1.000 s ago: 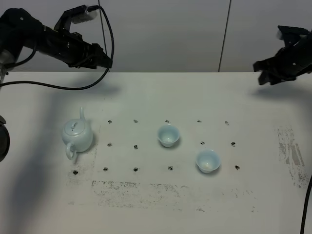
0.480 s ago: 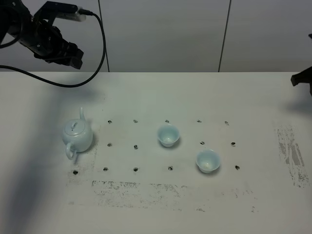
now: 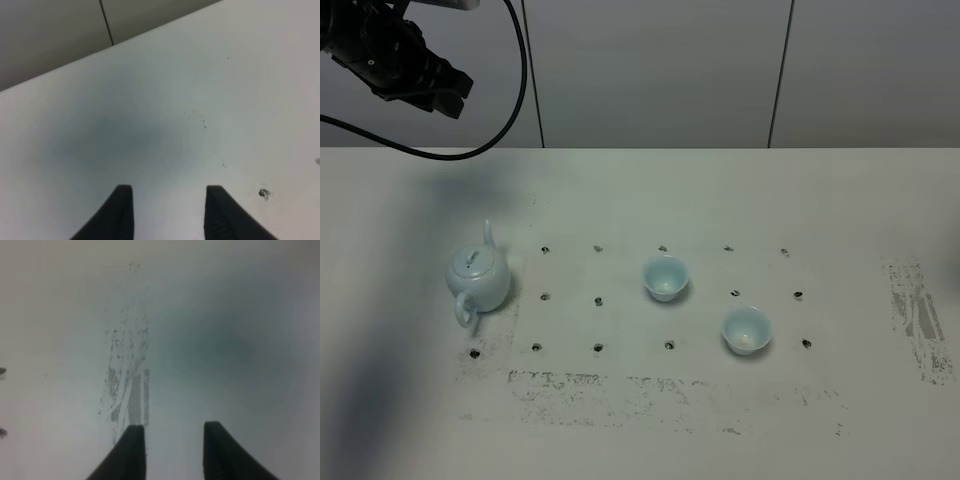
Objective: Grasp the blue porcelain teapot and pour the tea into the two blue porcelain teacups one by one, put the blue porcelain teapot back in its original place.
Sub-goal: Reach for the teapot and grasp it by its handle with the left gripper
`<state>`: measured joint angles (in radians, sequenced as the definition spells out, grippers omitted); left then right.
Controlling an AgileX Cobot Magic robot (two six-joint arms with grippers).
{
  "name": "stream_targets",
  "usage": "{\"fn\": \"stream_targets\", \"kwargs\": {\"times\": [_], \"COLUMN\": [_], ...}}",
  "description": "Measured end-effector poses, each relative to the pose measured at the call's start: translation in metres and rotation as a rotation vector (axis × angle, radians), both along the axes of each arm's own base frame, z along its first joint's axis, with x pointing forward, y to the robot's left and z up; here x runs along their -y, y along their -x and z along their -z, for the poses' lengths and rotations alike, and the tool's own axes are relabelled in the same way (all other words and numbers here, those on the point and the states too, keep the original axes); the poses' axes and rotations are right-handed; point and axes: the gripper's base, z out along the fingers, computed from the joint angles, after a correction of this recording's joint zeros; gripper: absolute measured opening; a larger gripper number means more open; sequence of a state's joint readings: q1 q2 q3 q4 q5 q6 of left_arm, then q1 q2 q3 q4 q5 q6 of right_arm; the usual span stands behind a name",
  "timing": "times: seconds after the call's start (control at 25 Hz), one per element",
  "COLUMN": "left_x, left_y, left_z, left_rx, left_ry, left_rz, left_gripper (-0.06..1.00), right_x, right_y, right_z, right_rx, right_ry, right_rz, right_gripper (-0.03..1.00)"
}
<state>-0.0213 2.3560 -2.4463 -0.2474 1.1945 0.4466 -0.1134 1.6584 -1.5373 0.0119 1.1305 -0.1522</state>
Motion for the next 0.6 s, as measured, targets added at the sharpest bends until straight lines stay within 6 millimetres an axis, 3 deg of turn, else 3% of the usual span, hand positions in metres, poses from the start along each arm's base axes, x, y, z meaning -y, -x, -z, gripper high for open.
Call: {"fn": "stream_targets", "kwargs": {"times": [0.12, 0.24, 0.4, 0.6], "left_x": [-0.001, -0.003, -0.009, -0.012], "left_y": [0.0, 0.0, 0.013, 0.049], "left_z": [0.001, 0.003, 0.016, 0.021], "left_rx": [-0.003, -0.008, -0.097, -0.104], "left_ry": [-0.008, -0.035, -0.057, -0.087], "left_rz": [0.0, -0.004, -0.013, -0.019], "left_gripper": [0.39, 0.39, 0.39, 0.39], "right_x": [-0.006, -0.012, -0.019, -0.026], "right_y": [0.053, 0.107, 0.171, 0.232], "right_z": [-0.029, -0.046, -0.052, -0.052], "right_rx": [0.106, 0.195, 0.299, 0.424], "right_ry": [0.007, 0.011, 0.019, 0.02], "right_rz": [0.008, 0.019, 0.025, 0.039], "right_gripper": [0.29, 0.29, 0.29, 0.29]}}
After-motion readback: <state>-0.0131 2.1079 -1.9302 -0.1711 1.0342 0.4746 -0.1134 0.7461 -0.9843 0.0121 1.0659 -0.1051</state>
